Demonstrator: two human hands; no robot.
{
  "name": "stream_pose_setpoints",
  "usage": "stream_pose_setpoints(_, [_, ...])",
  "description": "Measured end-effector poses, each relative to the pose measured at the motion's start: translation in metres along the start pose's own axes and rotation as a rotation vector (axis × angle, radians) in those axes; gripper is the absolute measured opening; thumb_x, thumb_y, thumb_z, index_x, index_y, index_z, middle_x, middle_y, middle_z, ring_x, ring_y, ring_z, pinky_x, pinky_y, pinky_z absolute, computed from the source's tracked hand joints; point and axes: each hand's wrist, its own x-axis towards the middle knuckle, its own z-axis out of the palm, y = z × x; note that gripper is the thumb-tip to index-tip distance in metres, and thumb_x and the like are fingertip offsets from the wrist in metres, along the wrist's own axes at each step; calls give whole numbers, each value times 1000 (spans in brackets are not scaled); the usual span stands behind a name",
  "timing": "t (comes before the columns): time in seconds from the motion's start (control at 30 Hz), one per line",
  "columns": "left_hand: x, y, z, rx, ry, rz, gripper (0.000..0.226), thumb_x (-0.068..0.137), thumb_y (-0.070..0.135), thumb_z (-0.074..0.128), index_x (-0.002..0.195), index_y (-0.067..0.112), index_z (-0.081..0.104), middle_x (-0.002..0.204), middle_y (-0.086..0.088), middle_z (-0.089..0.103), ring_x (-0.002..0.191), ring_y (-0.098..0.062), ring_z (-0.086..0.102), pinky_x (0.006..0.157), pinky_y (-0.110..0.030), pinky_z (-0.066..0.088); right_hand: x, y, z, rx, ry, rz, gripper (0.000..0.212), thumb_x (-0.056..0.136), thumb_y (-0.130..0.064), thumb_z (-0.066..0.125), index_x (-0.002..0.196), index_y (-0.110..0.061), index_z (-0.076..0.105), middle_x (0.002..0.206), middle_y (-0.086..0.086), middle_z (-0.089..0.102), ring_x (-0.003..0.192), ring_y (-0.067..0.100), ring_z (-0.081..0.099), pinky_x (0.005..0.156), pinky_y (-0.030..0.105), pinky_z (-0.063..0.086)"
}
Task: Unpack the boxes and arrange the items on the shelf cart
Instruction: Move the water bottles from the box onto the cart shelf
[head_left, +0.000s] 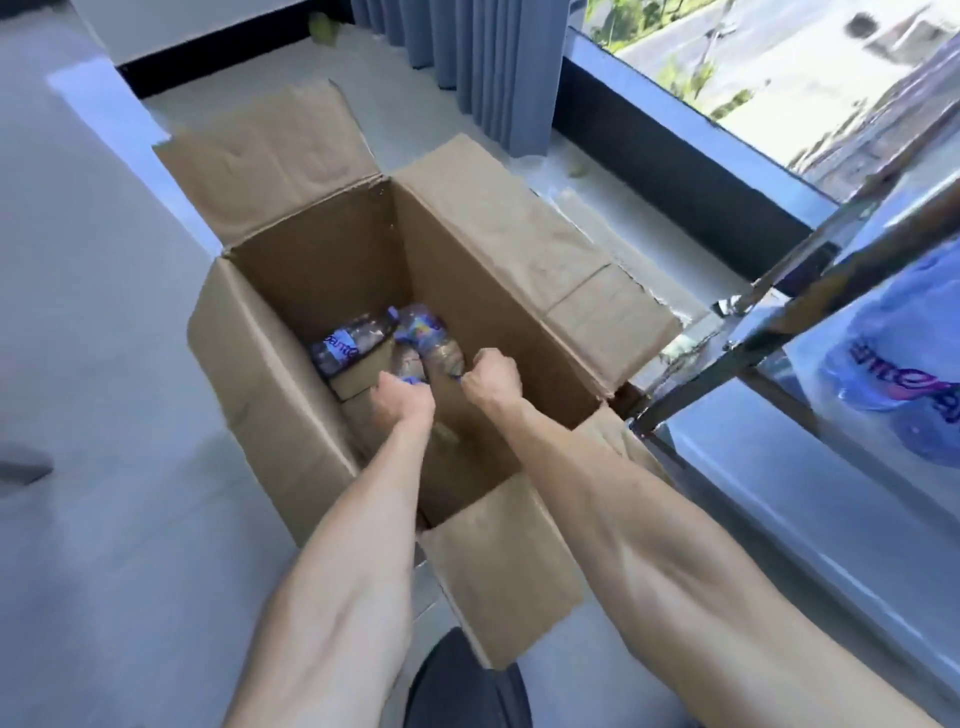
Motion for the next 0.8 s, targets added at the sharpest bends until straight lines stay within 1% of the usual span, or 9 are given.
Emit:
stream_pose_setpoints(0.1, [43, -4, 35, 97, -90, -84, 51, 93, 22, 61, 135, -1, 45, 139, -21, 48, 130, -35, 47, 105, -41, 37, 39, 9, 30, -40, -12, 31, 27, 89, -18, 60, 111, -2, 64, 115, 20, 67, 111, 36, 62, 85, 36, 49])
stream_pose_setpoints(0.17, [74, -5, 68, 152, -162, -149, 68, 98, 28, 54, 149, -3, 20, 154, -23, 28, 141, -35, 32, 113, -42, 27, 62, 12, 52, -29, 12, 50, 26, 90, -15, 58, 113, -2, 63, 117, 20, 66, 112, 36, 61, 87, 37, 49])
stream_pose_setpoints(0.23, [100, -13, 101, 190, -170, -217, 72, 103, 30, 44, 153, -2, 4, 157, -26, 17, 143, -36, 24, 116, -42, 22, 84, 16, 72, -52, 34, 30, 25, 89, -12, 56, 112, -3, 62, 116, 21, 65, 111, 38, 61, 86, 40, 47])
stream_pose_setpoints(0.37, [145, -46, 144, 334, -9, -222, 59, 104, 19, 38, 154, 5, 9, 147, -24, 30, 129, -37, 39, 105, -45, 36, 136, 30, 105, -14, 117, -7, 27, 88, -13, 59, 114, -9, 62, 111, 21, 67, 105, 38, 62, 84, 41, 46])
stream_pose_setpoints(0.43, [149, -58, 149, 441, -63, -186, 66, 103, 23, 43, 154, 5, 4, 148, -23, 29, 128, -35, 40, 101, -44, 41, 152, 33, 118, -10, 106, 34, 36, 89, -18, 61, 124, -12, 57, 115, 20, 65, 108, 37, 60, 86, 41, 45])
stream_pose_setpoints(0.53, [156, -58, 157, 591, -105, -171, 62, 104, 16, 33, 154, 3, -1, 146, -24, 27, 124, -36, 39, 99, -47, 41, 164, 18, 134, -15, 7, 73, 54, 88, -25, 64, 138, -14, 46, 125, 18, 60, 115, 37, 57, 89, 39, 45])
stream_pose_setpoints(0.63, [157, -51, 160, 626, -166, -190, 61, 103, 15, 30, 153, 3, -1, 140, -25, 30, 118, -35, 42, 95, -48, 42, 175, 16, 136, -79, -4, 93, 54, 84, -24, 69, 131, -16, 44, 119, 19, 62, 109, 38, 60, 82, 39, 47])
stream_pose_setpoints(0.73, [158, -60, 164, 667, -112, -173, 63, 102, 20, 31, 153, 1, 0, 138, -26, 31, 117, -35, 42, 94, -48, 43, 172, 13, 141, -176, -98, 84, 73, 81, -28, 74, 141, -13, 36, 127, 18, 57, 117, 36, 56, 92, 39, 45])
stream_pose_setpoints(0.8, [159, -60, 161, 666, -111, -186, 65, 103, 24, 34, 153, 0, 1, 138, -26, 32, 119, -36, 42, 96, -50, 44, 165, 11, 144, -220, -148, 113, 69, 83, -34, 73, 138, -6, 41, 131, 17, 57, 120, 33, 56, 95, 36, 45])
